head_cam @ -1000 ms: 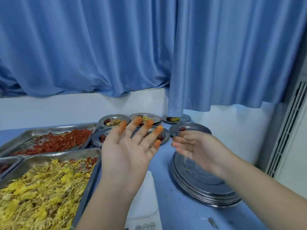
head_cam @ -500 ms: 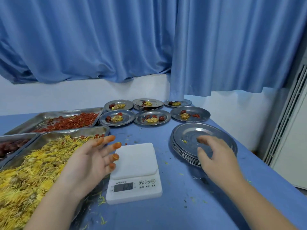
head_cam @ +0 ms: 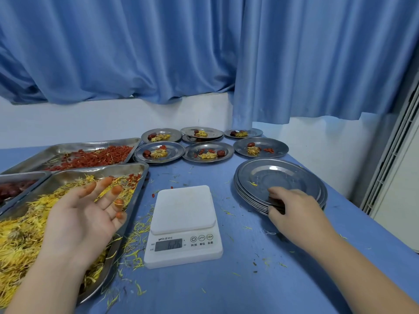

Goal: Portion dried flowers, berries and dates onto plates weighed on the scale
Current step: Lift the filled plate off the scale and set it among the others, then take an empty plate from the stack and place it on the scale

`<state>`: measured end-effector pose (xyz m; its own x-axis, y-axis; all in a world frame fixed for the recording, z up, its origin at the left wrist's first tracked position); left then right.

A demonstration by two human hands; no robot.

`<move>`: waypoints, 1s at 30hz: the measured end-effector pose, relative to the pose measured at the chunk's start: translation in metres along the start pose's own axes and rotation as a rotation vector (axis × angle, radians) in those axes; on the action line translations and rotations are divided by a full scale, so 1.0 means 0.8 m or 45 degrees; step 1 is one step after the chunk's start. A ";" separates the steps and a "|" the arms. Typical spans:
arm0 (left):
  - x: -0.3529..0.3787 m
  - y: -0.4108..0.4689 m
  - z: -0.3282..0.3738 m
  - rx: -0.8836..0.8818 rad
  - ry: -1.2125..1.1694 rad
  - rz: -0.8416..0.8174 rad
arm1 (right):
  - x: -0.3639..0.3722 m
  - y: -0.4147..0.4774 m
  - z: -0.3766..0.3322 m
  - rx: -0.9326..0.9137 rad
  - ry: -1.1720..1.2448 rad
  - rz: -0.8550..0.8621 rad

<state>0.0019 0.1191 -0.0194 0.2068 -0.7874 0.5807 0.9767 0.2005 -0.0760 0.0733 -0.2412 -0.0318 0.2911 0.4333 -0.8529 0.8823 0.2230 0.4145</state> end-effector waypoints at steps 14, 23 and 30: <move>0.011 -0.014 -0.004 0.026 0.001 0.062 | -0.013 -0.003 -0.017 -0.107 0.005 0.203; 0.015 -0.014 -0.008 0.009 -0.062 0.012 | -0.015 -0.004 -0.016 -0.289 -0.217 0.417; 0.023 -0.017 -0.010 0.020 -0.081 0.000 | -0.023 -0.016 -0.053 -0.762 -0.287 0.726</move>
<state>-0.0069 0.0968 -0.0143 0.2023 -0.7489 0.6310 0.9756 0.2101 -0.0634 0.0409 -0.2154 -0.0078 0.7535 0.4496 -0.4797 0.2535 0.4745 0.8430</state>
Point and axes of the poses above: each hand's wrist, its own y-axis towards the middle knuckle, its own x-axis out of the palm, z = x × y, the point moved 3 cm from there along y, towards the middle knuckle, and after that the axes turned 8 degrees about -x, right-handed, at the moved point
